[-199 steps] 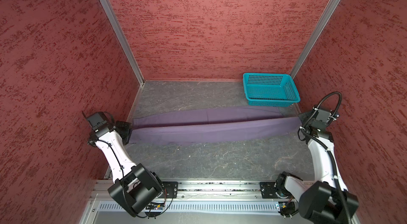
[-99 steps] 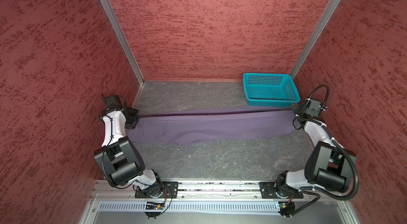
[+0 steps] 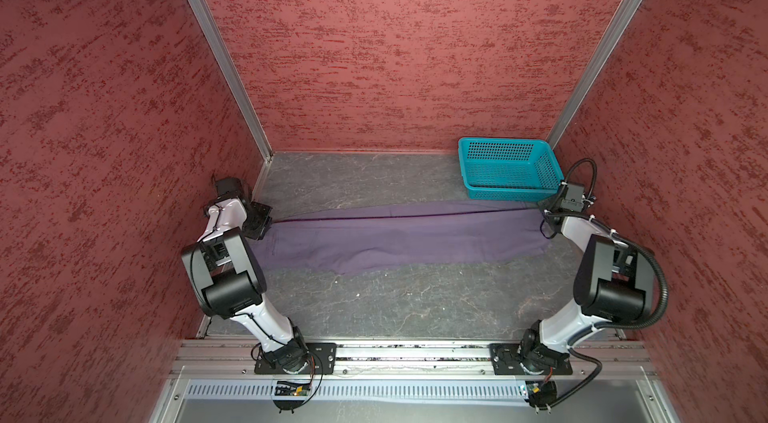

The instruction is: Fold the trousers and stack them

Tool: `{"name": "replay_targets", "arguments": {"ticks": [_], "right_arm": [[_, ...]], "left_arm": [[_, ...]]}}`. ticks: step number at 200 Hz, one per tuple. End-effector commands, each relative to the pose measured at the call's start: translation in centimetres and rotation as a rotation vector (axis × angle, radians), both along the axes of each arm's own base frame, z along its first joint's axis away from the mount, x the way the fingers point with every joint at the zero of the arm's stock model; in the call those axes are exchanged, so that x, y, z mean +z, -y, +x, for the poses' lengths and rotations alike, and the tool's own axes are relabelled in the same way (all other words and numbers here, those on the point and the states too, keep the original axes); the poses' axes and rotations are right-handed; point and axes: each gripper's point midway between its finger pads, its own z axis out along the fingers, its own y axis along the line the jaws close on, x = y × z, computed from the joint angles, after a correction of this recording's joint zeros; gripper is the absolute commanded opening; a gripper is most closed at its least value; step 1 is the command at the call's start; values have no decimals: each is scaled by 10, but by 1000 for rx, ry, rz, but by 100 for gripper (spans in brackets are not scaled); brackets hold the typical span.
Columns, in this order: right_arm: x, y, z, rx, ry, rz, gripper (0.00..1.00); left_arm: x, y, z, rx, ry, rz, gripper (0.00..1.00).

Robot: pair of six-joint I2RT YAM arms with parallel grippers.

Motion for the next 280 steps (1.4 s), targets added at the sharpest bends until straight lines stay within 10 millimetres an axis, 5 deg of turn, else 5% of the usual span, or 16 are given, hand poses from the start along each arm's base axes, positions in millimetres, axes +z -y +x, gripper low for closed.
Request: {"name": "replay_targets", "arguments": {"ticks": [1, 27, 41, 61, 115, 145, 179, 208, 230, 280], "right_arm": [[6, 14, 11, -47, 45, -50, 0], [-6, 8, 17, -29, 26, -37, 0], [-9, 7, 21, -20, 23, -34, 0], [-14, 2, 29, 9, 20, -18, 16], [-13, -6, 46, 78, 31, 9, 53], [9, 2, 50, 139, 4, 6, 59], [38, 10, 21, 138, 43, -20, 58], [46, 0, -10, 166, 27, -50, 50], [38, -17, -29, 206, 29, -21, 38], [1, -35, -64, 257, -85, 15, 46]], "left_arm": [[-2, -16, 16, 10, 13, 68, 0], [-13, -16, 24, -3, -6, 62, 6], [-20, -16, 30, -17, -16, 59, 23], [-24, -14, 44, -40, -5, 48, 45], [7, -5, 79, -85, 59, 24, 59], [32, -16, 89, -87, 85, -17, 58], [66, -2, 76, -110, 132, -7, 55], [75, 32, 54, -170, 147, -19, 51], [71, 66, 35, -250, 133, -20, 46], [28, 131, -14, -407, 32, -30, 46]]}}
